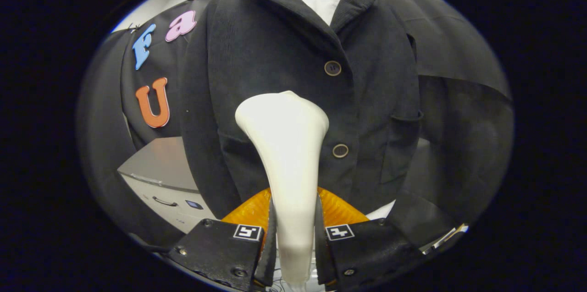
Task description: Iron the clothes twice with a garment steamer, once on the left side and once on the right side.
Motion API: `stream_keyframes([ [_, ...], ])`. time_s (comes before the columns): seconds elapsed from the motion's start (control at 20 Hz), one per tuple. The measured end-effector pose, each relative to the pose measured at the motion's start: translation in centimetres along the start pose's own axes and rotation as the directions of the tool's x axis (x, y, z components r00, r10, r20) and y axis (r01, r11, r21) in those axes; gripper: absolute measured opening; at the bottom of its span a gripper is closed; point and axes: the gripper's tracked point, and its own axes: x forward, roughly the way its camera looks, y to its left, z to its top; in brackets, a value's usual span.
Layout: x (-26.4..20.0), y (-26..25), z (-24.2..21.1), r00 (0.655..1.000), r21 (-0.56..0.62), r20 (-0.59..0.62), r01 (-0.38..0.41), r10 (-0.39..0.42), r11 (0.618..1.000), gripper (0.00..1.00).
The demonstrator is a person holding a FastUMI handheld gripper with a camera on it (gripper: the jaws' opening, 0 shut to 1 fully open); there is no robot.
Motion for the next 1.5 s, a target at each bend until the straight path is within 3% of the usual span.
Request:
stream_keyframes([
  [0.4,1.0,-0.3,-3.8,0.999,-0.008,-0.044,-0.020,0.020,1.000,0.38],
  [1.2,2.5,-1.7,-15.3,0.976,0.002,-0.217,0.027,-0.026,1.000,0.37],
  [1.5,-1.2,-4.5,-13.0,0.982,0.096,-0.177,0.083,-0.065,0.992,0.38],
])
